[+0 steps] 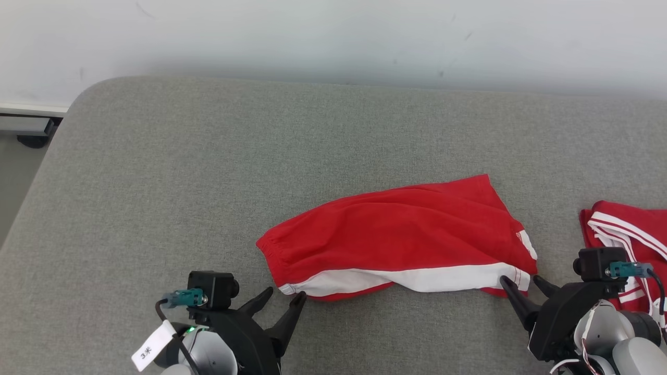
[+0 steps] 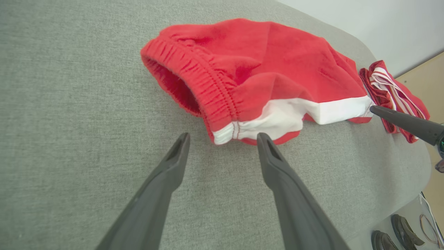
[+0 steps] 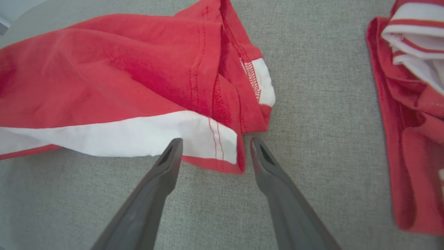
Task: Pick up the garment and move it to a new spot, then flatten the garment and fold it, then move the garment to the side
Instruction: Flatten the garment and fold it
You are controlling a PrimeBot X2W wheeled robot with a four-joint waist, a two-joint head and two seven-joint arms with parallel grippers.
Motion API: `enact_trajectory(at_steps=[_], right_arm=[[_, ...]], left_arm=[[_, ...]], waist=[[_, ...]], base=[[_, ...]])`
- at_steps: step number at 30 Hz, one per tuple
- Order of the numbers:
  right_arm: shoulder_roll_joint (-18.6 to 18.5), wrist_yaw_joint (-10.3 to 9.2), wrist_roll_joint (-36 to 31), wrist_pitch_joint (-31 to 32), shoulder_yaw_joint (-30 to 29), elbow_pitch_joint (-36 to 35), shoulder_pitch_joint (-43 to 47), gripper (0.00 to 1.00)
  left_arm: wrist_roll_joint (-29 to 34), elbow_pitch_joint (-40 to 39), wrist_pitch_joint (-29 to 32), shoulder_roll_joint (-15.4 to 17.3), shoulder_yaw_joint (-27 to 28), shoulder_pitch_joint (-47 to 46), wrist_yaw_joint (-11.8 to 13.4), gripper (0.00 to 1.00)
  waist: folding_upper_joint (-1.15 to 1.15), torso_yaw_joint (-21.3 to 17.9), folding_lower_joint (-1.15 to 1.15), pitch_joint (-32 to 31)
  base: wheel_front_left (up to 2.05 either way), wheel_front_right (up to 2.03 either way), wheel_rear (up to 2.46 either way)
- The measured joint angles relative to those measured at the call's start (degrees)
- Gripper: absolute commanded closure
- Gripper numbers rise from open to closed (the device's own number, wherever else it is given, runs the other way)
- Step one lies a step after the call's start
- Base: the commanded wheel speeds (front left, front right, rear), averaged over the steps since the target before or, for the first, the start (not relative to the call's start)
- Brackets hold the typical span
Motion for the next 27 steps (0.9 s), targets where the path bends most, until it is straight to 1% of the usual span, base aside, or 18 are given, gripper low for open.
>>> enact_trajectory(at_steps=[4,5,7,8,9,10,11,12,13,14,18,19,21,22,23,24,26,27], right_arm=[[0.1,0.09,0.0,0.0,0.1,0.2,-0.5,0.00],[0.1,0.09,0.0,0.0,0.1,0.2,-0.5,0.00],[0.1,0.24,0.0,0.3,0.2,0.5,-0.8,0.17],[0.1,0.25,0.0,0.5,0.2,0.7,-1.0,0.42],[0.1,0.38,0.0,0.5,0.3,0.7,-1.0,0.53],[0.1,0.48,0.0,0.5,0.3,0.8,-1.0,0.55],[0.1,0.48,0.0,0.5,0.4,0.8,-1.0,0.59],[0.1,0.48,0.0,0.5,0.4,0.9,-1.0,0.61],[0.1,0.48,0.0,0.5,0.5,0.9,-1.0,0.63],[0.1,0.48,0.0,0.5,0.5,1.0,-1.0,0.64],[0.1,0.48,0.0,0.5,0.5,1.2,-1.0,0.65],[0.1,0.48,0.0,0.5,0.4,1.2,-1.0,0.64],[0.1,0.48,0.0,0.5,0.4,1.3,-1.0,0.55],[0.1,0.48,0.0,0.5,0.4,1.3,-1.0,0.53],[0.1,0.48,0.0,0.5,0.4,1.4,-1.0,0.38],[0.1,0.48,0.0,0.5,0.4,1.4,-1.0,0.20],[0.1,0.48,0.0,0.5,0.4,1.4,-1.0,0.03],[0.1,0.48,0.0,0.5,0.5,1.4,-0.9,0.00]], left_arm=[[0.0,0.3,0.1,-0.2,-0.2,-0.1,0.0,0.00],[0.0,0.3,0.1,-0.2,-0.2,-0.1,0.0,0.04],[0.0,0.5,0.4,-0.2,-0.3,-0.2,-0.1,0.23],[0.0,0.7,0.5,-0.2,-0.4,-0.2,-0.1,0.48],[-0.1,0.9,0.5,-0.2,-0.5,-0.2,-0.3,0.53],[-0.1,0.9,0.5,-0.3,-0.6,-0.2,-0.6,0.57],[-0.1,1.0,0.6,-0.5,-0.7,-0.2,-0.6,0.67],[-0.2,1.1,0.8,-0.5,-0.7,-0.2,-0.6,0.74],[-0.3,1.2,1.0,-0.5,-0.8,-0.2,-0.6,0.87],[-0.4,1.2,1.0,-0.5,-0.8,-0.2,-0.6,0.89],[-0.5,1.4,1.0,-0.5,-0.7,-0.3,-0.7,0.89],[-0.5,1.4,1.0,-0.5,-0.6,-0.3,-0.9,0.86],[-0.5,1.6,1.0,-0.5,-0.4,-0.4,-0.7,0.56],[-0.4,1.9,1.0,-0.4,-0.3,-0.6,-0.5,0.31],[-0.4,2.0,1.0,-0.3,-0.2,-0.8,-0.4,0.00],[-0.3,2.2,1.0,-0.2,-0.1,-1.0,0.0,0.00],[0.1,2.5,0.9,0.1,0.0,-1.1,0.0,0.00],[0.1,2.7,0.9,0.2,0.0,-1.1,0.1,0.00]], waist=[[0.00,0.1,0.00,0.2],[0.00,0.1,0.00,0.2],[0.00,0.2,0.00,0.2],[0.00,0.2,0.00,0.2],[0.00,0.2,0.00,0.2],[0.00,0.2,0.00,0.2],[0.00,0.3,0.00,0.2],[0.00,0.3,0.00,0.2],[0.00,0.3,0.00,0.2],[0.00,0.3,0.00,0.2],[0.00,0.4,0.00,0.1],[0.00,0.4,0.00,0.1],[0.00,0.4,0.00,0.1],[0.00,0.4,0.00,0.1],[0.00,0.4,0.00,0.0],[0.00,0.4,0.00,0.0],[0.00,0.4,0.00,0.0],[0.00,0.4,0.00,0.0]], base=[[0.00,0.00,0.00],[0.00,0.00,0.00],[0.00,0.00,0.00],[0.00,0.00,0.00],[0.00,0.00,0.00],[0.00,0.00,0.00],[0.00,0.00,0.00],[0.00,0.00,0.00],[0.00,0.00,0.00],[0.00,0.00,0.00],[0.00,0.00,0.00],[0.00,0.00,0.00],[0.00,0.00,0.00],[0.00,0.00,0.00],[0.00,0.00,0.00],[0.00,0.00,0.00],[0.00,0.00,0.00],[0.00,0.00,0.00]])
